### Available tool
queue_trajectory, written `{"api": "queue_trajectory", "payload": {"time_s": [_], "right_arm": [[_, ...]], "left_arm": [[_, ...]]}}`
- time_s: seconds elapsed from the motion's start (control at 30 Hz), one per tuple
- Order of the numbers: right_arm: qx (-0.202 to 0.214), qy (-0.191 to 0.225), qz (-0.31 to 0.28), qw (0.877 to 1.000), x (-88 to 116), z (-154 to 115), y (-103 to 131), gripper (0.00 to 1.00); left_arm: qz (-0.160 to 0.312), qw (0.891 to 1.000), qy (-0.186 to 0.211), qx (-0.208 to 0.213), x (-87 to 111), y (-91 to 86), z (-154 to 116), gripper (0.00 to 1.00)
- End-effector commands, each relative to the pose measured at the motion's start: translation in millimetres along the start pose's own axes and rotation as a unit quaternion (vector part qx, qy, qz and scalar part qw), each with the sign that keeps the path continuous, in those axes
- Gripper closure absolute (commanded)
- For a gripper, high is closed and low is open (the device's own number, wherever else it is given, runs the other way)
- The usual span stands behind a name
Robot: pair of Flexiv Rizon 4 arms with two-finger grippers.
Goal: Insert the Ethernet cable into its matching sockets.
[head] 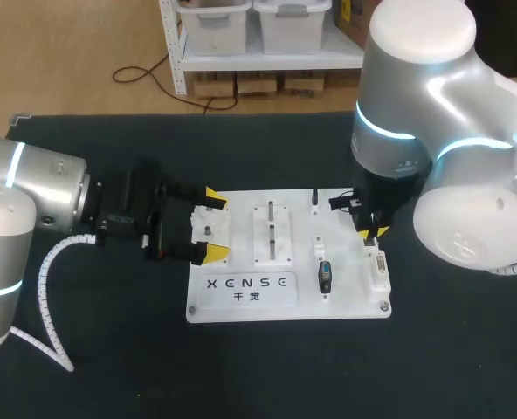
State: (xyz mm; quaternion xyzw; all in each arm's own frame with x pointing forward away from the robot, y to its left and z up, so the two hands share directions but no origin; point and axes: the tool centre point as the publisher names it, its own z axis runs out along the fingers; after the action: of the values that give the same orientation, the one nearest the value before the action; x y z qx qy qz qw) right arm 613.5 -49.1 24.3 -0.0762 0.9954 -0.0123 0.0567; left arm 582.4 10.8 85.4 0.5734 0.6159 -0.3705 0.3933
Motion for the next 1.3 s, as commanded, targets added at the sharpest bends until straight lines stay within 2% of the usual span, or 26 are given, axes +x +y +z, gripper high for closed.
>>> {"api": "queue_trajectory", "payload": {"time_s": [0.03, 0.4, 0.8, 1.0, 1.03, 1.07, 1.3], "right_arm": [[0.000, -0.002, 0.001, 1.000, 2.1, 8.3, -0.1, 1.00], [0.000, -0.002, 0.001, 1.000, 2.1, 8.3, -0.1, 1.00], [0.003, 0.025, 0.009, 1.000, 11.3, 22.8, 2.0, 1.00], [0.003, 0.024, 0.010, 1.000, 11.4, 23.7, 1.4, 1.00], [0.003, 0.024, 0.010, 1.000, 11.4, 23.7, 1.4, 0.56], [0.003, 0.024, 0.010, 1.000, 11.4, 23.7, 1.4, 0.00], [0.003, 0.024, 0.010, 1.000, 11.4, 23.7, 1.4, 0.00]], "left_arm": [[0.001, 1.000, -0.003, -0.002, 1.8, -0.5, 0.2, 0.00], [0.001, 1.000, -0.003, -0.002, 1.8, -0.5, 0.2, 0.00], [0.001, 1.000, -0.003, -0.002, 1.8, -0.5, 0.2, 0.00], [0.001, 1.000, -0.003, -0.002, 1.8, -0.5, 0.2, 0.00], [0.001, 1.000, -0.003, -0.002, 1.8, -0.5, 0.2, 0.00], [0.001, 1.000, -0.003, -0.002, 1.8, -0.5, 0.2, 0.00], [0.001, 1.000, -0.003, -0.002, 1.8, -0.5, 0.2, 0.00]]}}
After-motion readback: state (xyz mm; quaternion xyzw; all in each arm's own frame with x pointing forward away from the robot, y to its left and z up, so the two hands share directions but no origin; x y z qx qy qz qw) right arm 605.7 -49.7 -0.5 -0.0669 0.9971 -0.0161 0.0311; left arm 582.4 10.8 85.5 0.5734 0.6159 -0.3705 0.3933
